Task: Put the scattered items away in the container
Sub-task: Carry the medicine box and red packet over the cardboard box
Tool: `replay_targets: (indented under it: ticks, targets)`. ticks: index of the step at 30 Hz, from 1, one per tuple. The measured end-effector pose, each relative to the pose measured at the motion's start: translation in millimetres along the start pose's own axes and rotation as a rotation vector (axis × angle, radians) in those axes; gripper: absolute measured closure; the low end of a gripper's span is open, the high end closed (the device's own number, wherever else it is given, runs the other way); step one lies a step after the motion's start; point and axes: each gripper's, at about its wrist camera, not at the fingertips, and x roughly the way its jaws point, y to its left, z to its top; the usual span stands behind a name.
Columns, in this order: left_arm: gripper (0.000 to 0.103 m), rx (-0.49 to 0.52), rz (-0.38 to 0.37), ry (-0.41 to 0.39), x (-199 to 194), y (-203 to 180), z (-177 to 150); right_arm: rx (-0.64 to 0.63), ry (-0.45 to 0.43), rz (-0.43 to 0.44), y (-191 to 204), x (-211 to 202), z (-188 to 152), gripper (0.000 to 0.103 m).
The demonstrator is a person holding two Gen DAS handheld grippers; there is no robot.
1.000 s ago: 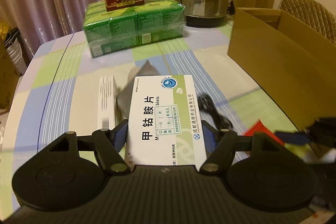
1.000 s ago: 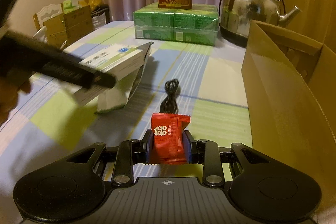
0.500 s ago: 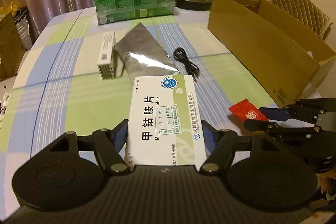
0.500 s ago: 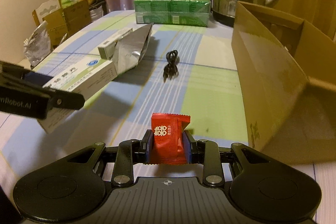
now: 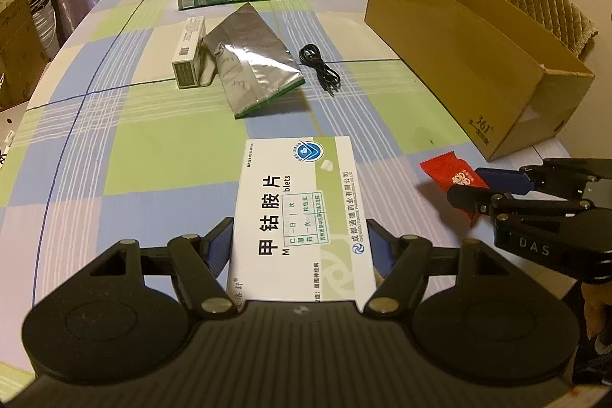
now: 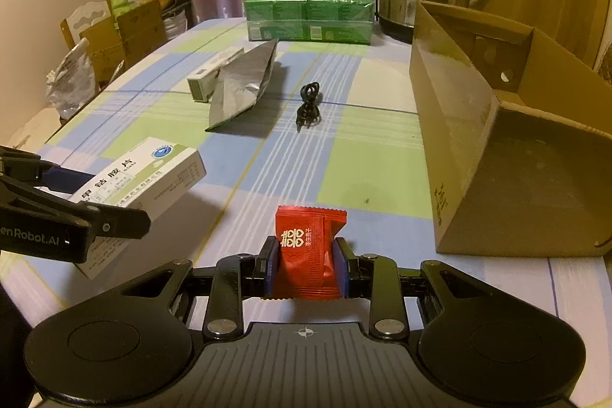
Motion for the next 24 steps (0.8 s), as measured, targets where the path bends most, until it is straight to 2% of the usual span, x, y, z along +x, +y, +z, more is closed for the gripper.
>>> replay_targets:
  ticks: [14,24]
  targets:
    - [0.036,0.007,-0.006,0.002,-10.7,-9.5,-8.7,-0.001,-0.013,-0.008,-0.1,-13.6,-1.4,0.076]
    - [0.036,0.019,-0.009,-0.013,-18.4,-15.7,-4.9,-0.014,-0.059,-0.009,-0.1,-27.1,7.9,0.076]
